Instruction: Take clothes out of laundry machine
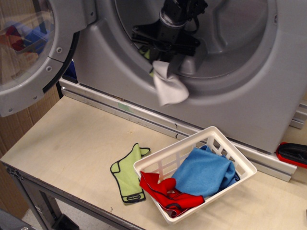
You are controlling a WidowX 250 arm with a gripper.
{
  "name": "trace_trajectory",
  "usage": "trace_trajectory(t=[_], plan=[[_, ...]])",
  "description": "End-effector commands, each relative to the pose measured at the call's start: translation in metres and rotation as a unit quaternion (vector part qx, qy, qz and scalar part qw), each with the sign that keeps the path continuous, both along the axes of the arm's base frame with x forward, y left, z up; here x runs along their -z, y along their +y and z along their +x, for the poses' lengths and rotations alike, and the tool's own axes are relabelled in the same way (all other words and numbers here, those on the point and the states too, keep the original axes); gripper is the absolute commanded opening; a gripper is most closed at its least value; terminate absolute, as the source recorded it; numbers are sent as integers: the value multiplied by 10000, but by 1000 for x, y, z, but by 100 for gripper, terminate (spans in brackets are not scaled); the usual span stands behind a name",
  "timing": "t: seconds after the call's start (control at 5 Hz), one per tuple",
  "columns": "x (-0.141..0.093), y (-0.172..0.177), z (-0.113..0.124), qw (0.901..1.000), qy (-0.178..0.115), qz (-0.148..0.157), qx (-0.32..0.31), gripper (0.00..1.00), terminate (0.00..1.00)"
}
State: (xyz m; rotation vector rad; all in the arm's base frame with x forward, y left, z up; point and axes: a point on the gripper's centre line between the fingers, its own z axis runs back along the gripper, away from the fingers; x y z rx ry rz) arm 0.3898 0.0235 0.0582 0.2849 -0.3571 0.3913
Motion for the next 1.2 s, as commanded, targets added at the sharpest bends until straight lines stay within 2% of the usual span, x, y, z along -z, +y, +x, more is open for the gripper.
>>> trace_trajectory(t=[0.0,0.2,0.4,0.6,0.8,1.0], plan=[[-56,-51,-37,9991,-276,-311,19,0,0],[-39,-86,-52,9981,-16,-508,355,0,0],[-26,-120,-70,9945,308,-545,839,0,0],[-17,-137,-93,9933,651,-469,834,0,0],[-9,-135,-124,9929,649,-854,504,0,0],[7,-135,-143,9909,807,-1020,348,0,0]])
